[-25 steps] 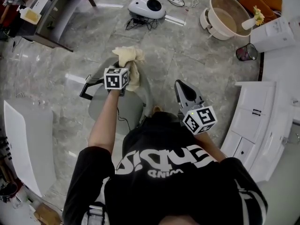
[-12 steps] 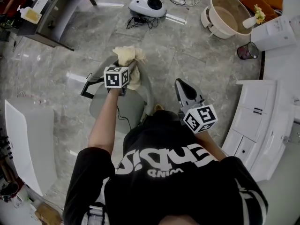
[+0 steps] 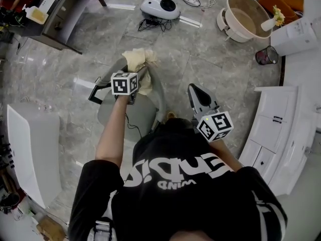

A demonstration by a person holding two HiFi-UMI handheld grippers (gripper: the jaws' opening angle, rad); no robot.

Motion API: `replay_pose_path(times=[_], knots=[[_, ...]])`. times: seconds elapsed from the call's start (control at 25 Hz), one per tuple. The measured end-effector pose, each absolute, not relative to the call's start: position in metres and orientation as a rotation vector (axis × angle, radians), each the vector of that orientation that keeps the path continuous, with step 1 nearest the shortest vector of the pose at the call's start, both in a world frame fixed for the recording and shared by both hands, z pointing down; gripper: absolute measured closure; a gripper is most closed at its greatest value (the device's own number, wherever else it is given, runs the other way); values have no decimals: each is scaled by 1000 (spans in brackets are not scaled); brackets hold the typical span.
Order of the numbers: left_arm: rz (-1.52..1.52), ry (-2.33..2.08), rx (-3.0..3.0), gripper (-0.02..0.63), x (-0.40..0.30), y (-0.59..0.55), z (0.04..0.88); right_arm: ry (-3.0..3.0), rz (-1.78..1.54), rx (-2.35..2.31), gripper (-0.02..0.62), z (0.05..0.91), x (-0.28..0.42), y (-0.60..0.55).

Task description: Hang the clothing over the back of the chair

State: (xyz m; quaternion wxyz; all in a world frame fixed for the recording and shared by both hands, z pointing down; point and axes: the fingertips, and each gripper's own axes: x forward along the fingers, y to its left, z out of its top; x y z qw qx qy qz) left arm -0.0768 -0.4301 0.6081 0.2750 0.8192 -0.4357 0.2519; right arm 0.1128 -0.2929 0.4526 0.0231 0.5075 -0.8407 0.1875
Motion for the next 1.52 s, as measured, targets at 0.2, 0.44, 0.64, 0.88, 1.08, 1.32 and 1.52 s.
replay_pose_path(times=[0.2, 0.44, 0.64, 0.88, 1.08, 1.32, 1.52], knots=[[639, -1195, 2185, 277, -85, -415, 599, -2623, 576, 1553, 580, 451, 108, -287], [593, -1216, 2191, 278, -87, -391, 585, -2650, 558, 1530, 580, 447, 101, -277], [545, -1250, 2203, 279, -91, -370, 571, -2673, 541, 1507, 580, 444, 95, -270], [411, -1265, 2258, 435, -85, -341, 529, -2697, 523, 1473, 580, 439, 87, -261], [324, -1299, 2314, 559, -83, -316, 495, -2722, 499, 1435, 580, 435, 80, -254], [256, -1331, 2374, 589, -80, -289, 462, -2747, 468, 1412, 580, 427, 79, -252], [163, -1356, 2438, 589, -74, -267, 443, -2751, 439, 1401, 580, 424, 80, -250]])
